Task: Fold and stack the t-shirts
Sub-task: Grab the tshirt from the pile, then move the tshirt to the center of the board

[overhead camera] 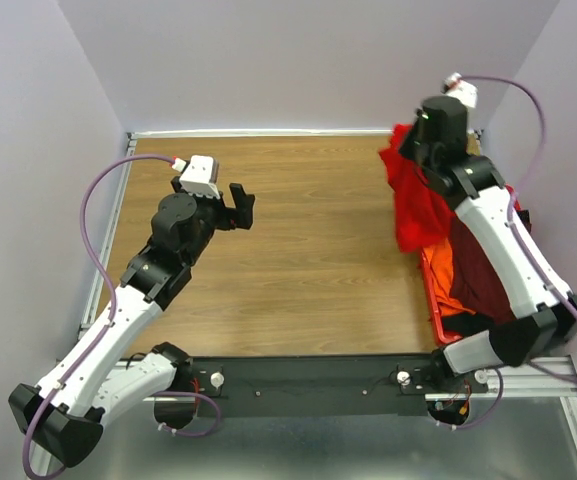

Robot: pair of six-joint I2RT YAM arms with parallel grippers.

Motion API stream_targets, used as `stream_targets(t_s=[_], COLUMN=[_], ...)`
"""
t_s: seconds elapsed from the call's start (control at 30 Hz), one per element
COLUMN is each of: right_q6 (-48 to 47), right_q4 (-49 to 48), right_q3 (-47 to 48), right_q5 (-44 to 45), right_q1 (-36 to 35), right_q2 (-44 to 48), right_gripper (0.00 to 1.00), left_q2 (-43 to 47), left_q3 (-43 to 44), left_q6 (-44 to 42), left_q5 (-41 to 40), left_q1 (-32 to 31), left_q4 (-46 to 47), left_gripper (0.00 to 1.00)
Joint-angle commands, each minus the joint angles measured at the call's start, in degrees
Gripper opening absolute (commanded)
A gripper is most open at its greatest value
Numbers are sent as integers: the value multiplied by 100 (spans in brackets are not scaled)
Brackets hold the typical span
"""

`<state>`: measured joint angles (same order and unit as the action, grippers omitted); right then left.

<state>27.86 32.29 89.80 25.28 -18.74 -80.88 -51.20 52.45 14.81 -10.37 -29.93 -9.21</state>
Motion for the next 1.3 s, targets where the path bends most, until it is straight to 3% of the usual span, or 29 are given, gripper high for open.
stream_targets(t_s=[0.0, 0.03, 0.17, 0.37, 0.4, 0.47, 0.5, 0.53, 0.67, 0.77, 0.97, 1.07, 1.27], right_q6=[-553, -605, -641, -457, -378, -185, -62, -52, -237, -79, 745, 1194, 1450], right_q4=[-276, -268, -259, -302, -329, -408, -539, -549, -557, -681, -847, -874, -918], right_q3=[1362, 1956, 2752, 2035, 1633, 1147, 771, 698, -21, -837, -2332, -2773, -3354], right_q5=[73, 126, -49, 476, 408, -151, -1007, -1312, -1569, -1614, -429, -7, 469], right_q1=[-1173, -1410, -1992, -1897, -1766, -1301, -733, -484, -270, -463, -2429, -2862, -2925], right_q2=[-699, -1032, -1552, -1659, -1642, -1659, -1807, -1921, -1836, -1396, -868, -868, -693], right_gripper=[0, 0, 0, 2, 8, 39, 55, 64, 82, 83, 81, 80, 80], left_q2=[172, 215, 321, 523, 523, 488, 427, 409, 286, 242, 67, -109, -1057], left_q3=[108, 108, 117, 47, 38, 38, 46, 46, 55, -50, -1110, -1657, -2124], left_q6=[66, 92, 215, 338, 347, 356, 365, 365, 426, 750, 2103, 2623, 3063], left_q5=[-500, -623, -1054, -1160, -1134, -1064, -985, -932, -791, -712, 41, 377, -105], left_q1=[102, 119, 277, 523, 550, 585, 594, 603, 611, 620, 611, 454, -660], left_q4=[-45, -98, -177, -107, -90, -72, -72, -72, -116, -177, 112, 674, 1176], left_gripper=[97, 97, 97, 97, 97, 97, 97, 97, 96, 95, 80, 75, 75])
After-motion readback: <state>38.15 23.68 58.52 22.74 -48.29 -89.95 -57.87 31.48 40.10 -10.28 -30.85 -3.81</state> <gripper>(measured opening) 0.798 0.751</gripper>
